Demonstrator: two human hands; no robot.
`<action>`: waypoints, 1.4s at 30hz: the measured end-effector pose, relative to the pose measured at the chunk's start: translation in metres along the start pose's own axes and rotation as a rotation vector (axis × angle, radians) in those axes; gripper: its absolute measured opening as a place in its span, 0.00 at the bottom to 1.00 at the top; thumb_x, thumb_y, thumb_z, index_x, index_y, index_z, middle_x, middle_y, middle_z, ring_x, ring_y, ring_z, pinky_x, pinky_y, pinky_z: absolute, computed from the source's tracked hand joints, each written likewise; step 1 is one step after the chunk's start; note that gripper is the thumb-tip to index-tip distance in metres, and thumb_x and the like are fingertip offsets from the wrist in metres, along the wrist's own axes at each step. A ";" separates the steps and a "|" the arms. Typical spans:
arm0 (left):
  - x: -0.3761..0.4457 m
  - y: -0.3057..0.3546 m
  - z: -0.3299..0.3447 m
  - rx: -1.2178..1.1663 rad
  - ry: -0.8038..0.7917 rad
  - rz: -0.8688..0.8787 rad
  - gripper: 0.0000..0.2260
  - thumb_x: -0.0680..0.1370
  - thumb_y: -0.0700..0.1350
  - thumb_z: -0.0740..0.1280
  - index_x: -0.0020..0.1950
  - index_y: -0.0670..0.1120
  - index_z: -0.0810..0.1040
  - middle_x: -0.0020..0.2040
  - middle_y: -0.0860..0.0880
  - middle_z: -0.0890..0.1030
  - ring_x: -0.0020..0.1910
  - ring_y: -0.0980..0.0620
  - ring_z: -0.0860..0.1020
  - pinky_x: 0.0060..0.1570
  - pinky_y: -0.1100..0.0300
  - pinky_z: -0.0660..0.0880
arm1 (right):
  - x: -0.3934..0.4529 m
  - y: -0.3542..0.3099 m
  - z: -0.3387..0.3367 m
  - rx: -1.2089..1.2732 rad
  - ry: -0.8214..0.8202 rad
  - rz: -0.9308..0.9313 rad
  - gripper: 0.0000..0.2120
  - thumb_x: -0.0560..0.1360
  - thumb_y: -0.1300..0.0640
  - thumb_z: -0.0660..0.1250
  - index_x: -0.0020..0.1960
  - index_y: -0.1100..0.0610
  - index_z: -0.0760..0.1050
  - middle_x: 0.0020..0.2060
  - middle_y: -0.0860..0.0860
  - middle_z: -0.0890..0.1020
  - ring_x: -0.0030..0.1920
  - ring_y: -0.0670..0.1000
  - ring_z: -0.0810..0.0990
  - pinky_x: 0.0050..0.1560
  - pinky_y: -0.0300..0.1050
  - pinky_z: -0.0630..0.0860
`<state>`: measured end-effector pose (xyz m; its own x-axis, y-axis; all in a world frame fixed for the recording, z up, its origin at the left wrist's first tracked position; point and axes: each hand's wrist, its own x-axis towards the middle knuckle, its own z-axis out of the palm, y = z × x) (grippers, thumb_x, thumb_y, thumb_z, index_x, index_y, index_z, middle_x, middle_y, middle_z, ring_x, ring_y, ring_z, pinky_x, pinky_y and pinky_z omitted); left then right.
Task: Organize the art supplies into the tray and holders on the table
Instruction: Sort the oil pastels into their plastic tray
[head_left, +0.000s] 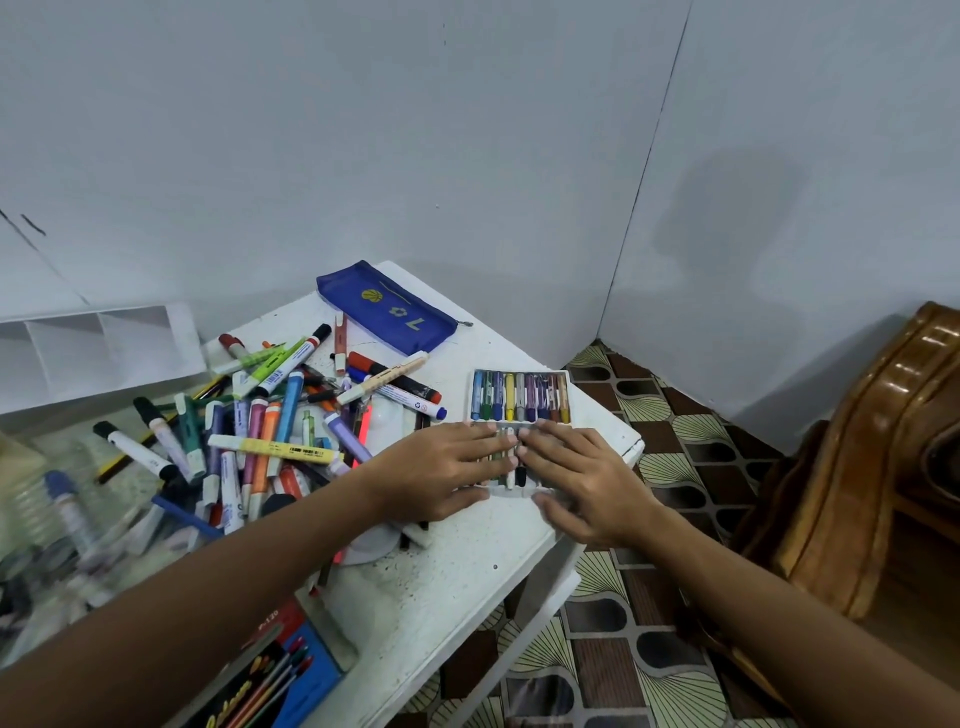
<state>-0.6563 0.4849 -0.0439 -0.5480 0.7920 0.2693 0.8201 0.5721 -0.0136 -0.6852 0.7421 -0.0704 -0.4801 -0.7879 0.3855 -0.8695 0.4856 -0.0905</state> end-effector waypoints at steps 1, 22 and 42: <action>0.000 0.000 0.000 0.010 -0.006 -0.003 0.21 0.77 0.46 0.69 0.68 0.40 0.75 0.68 0.41 0.75 0.66 0.41 0.75 0.65 0.47 0.72 | 0.000 0.000 0.001 -0.002 0.008 0.003 0.23 0.76 0.49 0.60 0.65 0.62 0.77 0.65 0.57 0.77 0.68 0.59 0.73 0.62 0.55 0.74; 0.005 0.002 -0.001 -0.040 -0.017 -0.108 0.21 0.76 0.48 0.70 0.66 0.40 0.77 0.66 0.42 0.77 0.65 0.45 0.76 0.63 0.49 0.74 | -0.004 -0.002 0.012 0.075 0.130 0.004 0.20 0.75 0.52 0.62 0.61 0.61 0.79 0.64 0.56 0.78 0.67 0.56 0.74 0.63 0.53 0.72; 0.011 0.008 -0.003 -0.050 0.013 -0.111 0.16 0.73 0.47 0.70 0.59 0.44 0.81 0.58 0.46 0.82 0.59 0.46 0.76 0.55 0.49 0.76 | 0.005 0.002 0.011 0.086 0.140 -0.045 0.18 0.74 0.51 0.63 0.55 0.61 0.81 0.56 0.57 0.82 0.60 0.56 0.76 0.56 0.52 0.74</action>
<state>-0.6550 0.4979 -0.0380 -0.6336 0.7216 0.2789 0.7621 0.6442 0.0646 -0.6901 0.7353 -0.0787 -0.4248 -0.7447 0.5147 -0.8993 0.4122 -0.1457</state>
